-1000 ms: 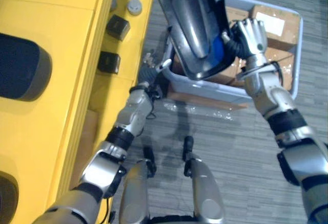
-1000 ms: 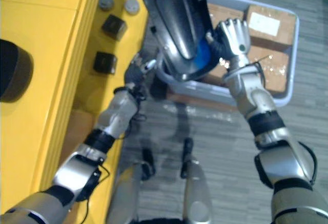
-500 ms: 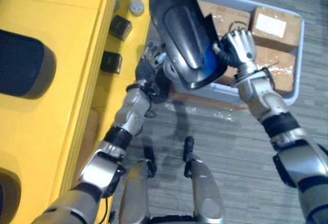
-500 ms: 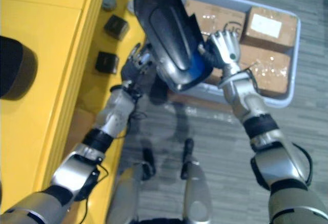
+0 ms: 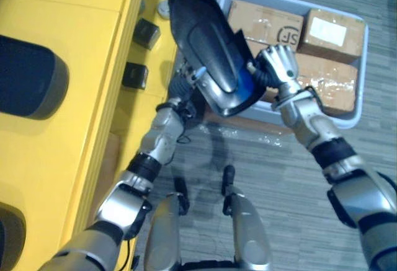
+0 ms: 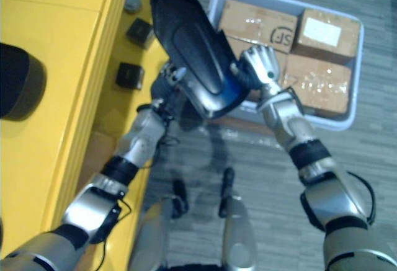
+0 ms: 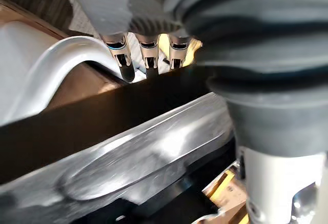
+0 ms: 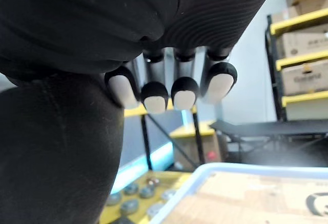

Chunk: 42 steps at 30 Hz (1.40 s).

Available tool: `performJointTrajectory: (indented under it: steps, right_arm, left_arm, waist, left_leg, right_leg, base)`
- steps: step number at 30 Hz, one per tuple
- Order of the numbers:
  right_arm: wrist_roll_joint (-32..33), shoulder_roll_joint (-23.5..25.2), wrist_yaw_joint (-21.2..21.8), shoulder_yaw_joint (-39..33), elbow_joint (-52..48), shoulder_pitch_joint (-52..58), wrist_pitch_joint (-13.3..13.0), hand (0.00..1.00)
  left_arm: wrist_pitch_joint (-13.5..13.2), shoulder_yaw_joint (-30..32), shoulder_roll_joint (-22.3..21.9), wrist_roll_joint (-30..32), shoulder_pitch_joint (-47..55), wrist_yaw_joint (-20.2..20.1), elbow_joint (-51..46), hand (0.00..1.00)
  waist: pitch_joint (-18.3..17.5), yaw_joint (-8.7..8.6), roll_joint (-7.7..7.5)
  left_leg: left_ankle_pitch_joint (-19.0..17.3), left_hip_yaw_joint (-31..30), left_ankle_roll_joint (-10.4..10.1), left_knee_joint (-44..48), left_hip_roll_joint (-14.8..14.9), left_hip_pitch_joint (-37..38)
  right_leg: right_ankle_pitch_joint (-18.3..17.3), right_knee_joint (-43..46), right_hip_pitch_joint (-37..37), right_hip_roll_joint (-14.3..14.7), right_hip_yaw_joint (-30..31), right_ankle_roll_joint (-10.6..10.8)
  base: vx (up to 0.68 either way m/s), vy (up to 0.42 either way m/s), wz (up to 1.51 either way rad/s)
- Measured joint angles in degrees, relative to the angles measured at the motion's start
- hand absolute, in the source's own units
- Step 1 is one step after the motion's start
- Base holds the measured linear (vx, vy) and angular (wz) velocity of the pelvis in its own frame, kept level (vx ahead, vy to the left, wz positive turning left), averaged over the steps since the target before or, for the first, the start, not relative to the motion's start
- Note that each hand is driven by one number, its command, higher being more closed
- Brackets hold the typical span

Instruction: Walk over and take plastic housings, then place them on the shelf

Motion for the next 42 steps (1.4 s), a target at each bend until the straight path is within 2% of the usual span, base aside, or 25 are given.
performJointTrajectory:
  steps: [5, 6, 13, 22, 23, 29, 32, 39, 42]
  right_arm:
    - [0.0, 0.9, 0.0, 0.0, -0.1, -0.2, -0.1, 1.00]
    - [0.0, 1.1, 0.0, 0.0, -0.1, -0.2, -0.2, 1.00]
    - [0.1, 1.4, -0.7, 0.2, -0.1, -0.2, -0.4, 1.00]
    - [0.0, 3.4, -6.7, 0.3, -0.1, 1.9, -2.6, 1.00]
    - [0.0, 3.6, -7.4, 0.5, -0.1, 2.8, -2.7, 0.00]
    - [-0.2, 4.3, -11.0, 0.4, -0.8, 7.4, -4.0, 0.00]
    - [-0.6, 4.0, -11.1, 0.0, -2.6, 9.6, -4.0, 0.00]
    - [-2.4, -0.1, -11.0, -3.3, -16.7, 17.6, -7.1, 0.00]
    - [-2.1, -0.9, -10.2, -5.2, -22.9, 20.9, -9.2, 0.00]
  left_arm:
    - [0.5, 0.0, -0.2, 0.2, 0.0, 0.0, 0.0, 0.00]
    - [0.5, 0.0, -0.2, 0.2, 0.0, 0.0, 0.0, 1.00]
    - [0.1, 0.0, -0.6, 4.6, 0.0, 0.2, 0.0, 1.00]
    - [-2.4, -0.1, 0.3, 6.9, 2.3, 0.8, 0.0, 1.00]
    - [-2.5, -0.4, 0.4, 6.9, 2.9, 0.7, 0.0, 1.00]
    - [-2.5, -1.7, 0.6, 8.5, 4.4, 0.7, 0.0, 1.00]
    - [-2.5, -2.1, 0.8, 9.0, 4.5, 0.7, 0.0, 1.00]
    - [-2.6, -2.1, 2.9, 10.9, 7.6, 0.5, -6.9, 1.00]
    - [-2.6, -2.2, 2.6, 11.3, 9.7, 0.5, -8.5, 1.00]
  waist:
    - [0.0, 0.04, 0.00]
    - [0.0, 0.06, 0.00]
    - [0.0, 0.14, 0.01]
    - [0.0, 0.06, 0.08]
    - [-0.1, 0.08, 0.15]
    - [-0.1, 0.06, 0.23]
    - [-0.1, 0.06, 0.23]
    - [-0.1, -0.16, 0.15]
    - [-2.3, -0.34, -0.30]
  left_leg:
    - [0.1, 0.0, 0.1, 0.0, -0.1, -0.1]
    - [0.1, 0.0, 0.1, 0.0, -0.1, -0.1]
    - [0.1, -0.1, 0.2, 0.0, -0.1, -0.1]
    - [0.2, -0.2, 0.3, -0.5, -0.2, 1.3]
    - [0.4, -0.2, 0.5, -0.9, -0.4, 1.7]
    - [0.4, 0.0, 0.5, -2.5, -0.5, 5.2]
    - [0.4, 0.1, 0.5, -3.3, -0.5, 6.9]
    - [-0.1, 0.8, -0.2, -4.6, 0.1, 11.5]
    - [-0.4, 1.4, -0.7, -5.5, 0.6, 13.1]
  right_leg:
    - [0.1, -0.1, 0.0, -0.1, 0.0, 0.1]
    - [0.1, -0.1, 0.0, -0.1, 0.0, 0.1]
    - [0.2, -0.3, 0.1, -0.1, -0.1, 0.1]
    - [0.7, -1.8, 1.9, 0.0, -0.2, 0.0]
    - [0.9, -2.2, 2.4, 0.0, -0.2, 0.0]
    - [1.3, -4.8, 6.4, 0.0, -0.3, 0.1]
    - [1.5, -6.1, 8.3, 0.1, -0.3, 0.3]
    - [2.3, -9.2, 13.4, 1.0, -0.2, 0.2]
    - [2.6, -11.1, 15.1, 1.7, 0.1, 0.0]
  base:
    - [0.00, 0.000, 0.00]
    - [0.00, 0.000, 0.00]
    - [0.00, 0.000, 0.00]
    - [0.00, 0.000, 0.00]
    - [0.00, 0.000, 0.00]
    - [0.00, 0.000, 0.00]
    - [0.00, 0.000, 0.00]
    - [0.01, 0.011, -0.05]
    - [0.01, 0.003, -0.13]
